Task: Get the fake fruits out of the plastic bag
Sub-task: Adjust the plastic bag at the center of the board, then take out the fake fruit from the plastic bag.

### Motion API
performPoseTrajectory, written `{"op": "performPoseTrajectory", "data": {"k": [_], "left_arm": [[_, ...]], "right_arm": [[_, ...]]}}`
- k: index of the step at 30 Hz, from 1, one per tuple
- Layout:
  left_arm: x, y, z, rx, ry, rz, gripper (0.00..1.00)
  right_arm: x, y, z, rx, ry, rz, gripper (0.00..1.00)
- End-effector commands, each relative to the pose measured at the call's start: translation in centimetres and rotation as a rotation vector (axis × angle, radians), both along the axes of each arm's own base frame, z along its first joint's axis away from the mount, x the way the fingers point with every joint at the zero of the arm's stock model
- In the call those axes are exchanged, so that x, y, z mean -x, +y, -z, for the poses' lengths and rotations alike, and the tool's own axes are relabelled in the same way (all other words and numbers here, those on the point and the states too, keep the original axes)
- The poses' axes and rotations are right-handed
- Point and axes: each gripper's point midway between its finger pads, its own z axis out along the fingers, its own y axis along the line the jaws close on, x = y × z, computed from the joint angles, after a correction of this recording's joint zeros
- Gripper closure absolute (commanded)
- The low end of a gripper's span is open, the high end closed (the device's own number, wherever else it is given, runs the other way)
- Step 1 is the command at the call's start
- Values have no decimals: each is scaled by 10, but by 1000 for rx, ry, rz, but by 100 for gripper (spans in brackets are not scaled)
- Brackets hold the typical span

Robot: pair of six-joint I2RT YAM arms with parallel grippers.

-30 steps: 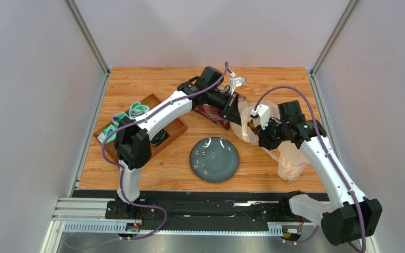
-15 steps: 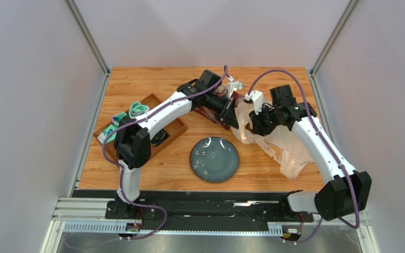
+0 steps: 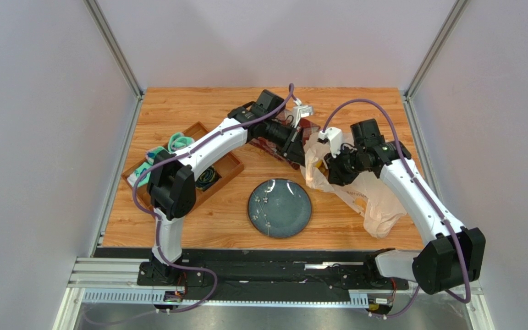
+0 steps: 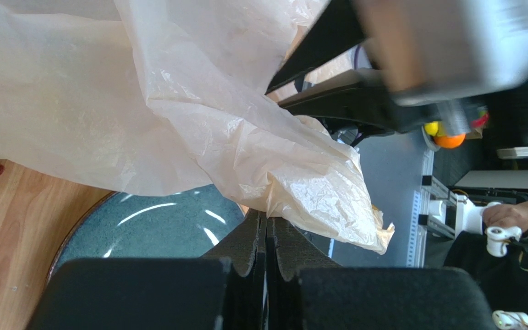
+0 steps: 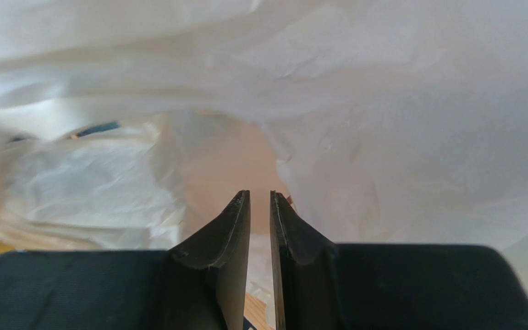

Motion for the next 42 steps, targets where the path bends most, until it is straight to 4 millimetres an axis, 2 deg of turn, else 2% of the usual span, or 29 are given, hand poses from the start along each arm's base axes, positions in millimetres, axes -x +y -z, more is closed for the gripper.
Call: {"op": "performPoseTrajectory", "data": {"k": [1, 2, 3, 4, 5, 6, 7, 9, 10, 11, 12, 13, 16, 17, 20, 23, 27, 28, 29, 31, 32, 34, 36, 37, 38, 39, 40, 41, 42], "left_arm": [[9, 1, -31, 76, -31, 36, 100], [10, 1, -37, 87, -39, 43, 100], [12, 3, -36, 89, -52, 54, 100], [11, 5, -37, 83, -67, 51, 100], [15, 9, -36, 68, -66, 50, 100], [16, 11, -34, 61, -75, 52, 100], [20, 14, -32, 53, -70, 53, 100], [24, 17, -29, 46, -56, 50, 100], [27, 18, -27, 41, -49, 52, 100], [29, 19, -26, 40, -55, 57, 100], [30, 19, -25, 32, -66, 55, 100], [32, 19, -22, 21, -68, 60, 100], [33, 20, -13, -21, -99, 51, 100], [33, 21, -10, -34, -110, 44, 100], [24, 32, 2, -123, -158, -38, 100], [4, 53, 11, -245, -253, -175, 100], [-3, 67, 17, -307, -259, -237, 100], [-3, 67, 17, -308, -257, -239, 100], [-3, 67, 17, -309, -249, -237, 100], [-2, 65, 17, -302, -241, -232, 100], [-3, 64, 17, -299, -239, -229, 100], [-1, 62, 18, -294, -225, -221, 100], [-2, 60, 19, -289, -222, -215, 100], [-1, 59, 19, -282, -216, -207, 100], [-1, 57, 18, -274, -216, -203, 100], [1, 56, 18, -269, -211, -198, 100], [2, 55, 17, -260, -202, -190, 100], [1, 53, 17, -256, -202, -190, 100], [2, 53, 18, -256, -196, -189, 100]], "right_arm": [[-36, -6, 21, 50, -52, 136, 80], [-53, -24, 25, 135, -100, 232, 81], [-73, -28, 20, 135, -163, 279, 82], [-87, -37, 26, 157, -165, 344, 82], [-102, -50, 23, 196, -203, 409, 81], [-124, -66, 11, 207, -265, 486, 79], [-138, -79, 20, 254, -257, 547, 78], [-161, -103, 10, 270, -289, 645, 70], [-165, -113, 16, 300, -278, 692, 64], [-167, -118, 15, 302, -277, 708, 54], [-165, -119, 18, 299, -265, 711, 49], [-160, -105, 18, 236, -239, 652, 46], [-128, -56, 32, 91, -113, 468, 37], [-118, -41, 31, 72, -102, 411, 28], [-98, -7, 37, 28, -32, 327, 28], [-97, 14, 39, -18, 13, 314, 28], [-117, 24, 43, 14, -13, 332, 28], [-122, 24, 44, 18, -17, 342, 28], [-126, 24, 54, 34, 2, 356, 27], [-135, 26, 54, 39, 8, 362, 27], [-138, 26, 65, 56, 34, 376, 27], [-146, 29, 68, 55, 46, 384, 25], [-150, 33, 81, 58, 91, 398, 24], [-156, 37, 78, 44, 86, 398, 24], [-159, 39, 79, 40, 92, 404, 19], [-162, 41, 86, 38, 105, 413, 5], [-165, 44, 87, 35, 109, 413, 0], [-172, 45, 85, 40, 98, 420, 0], [-172, 46, 95, 56, 117, 422, 0]]}}
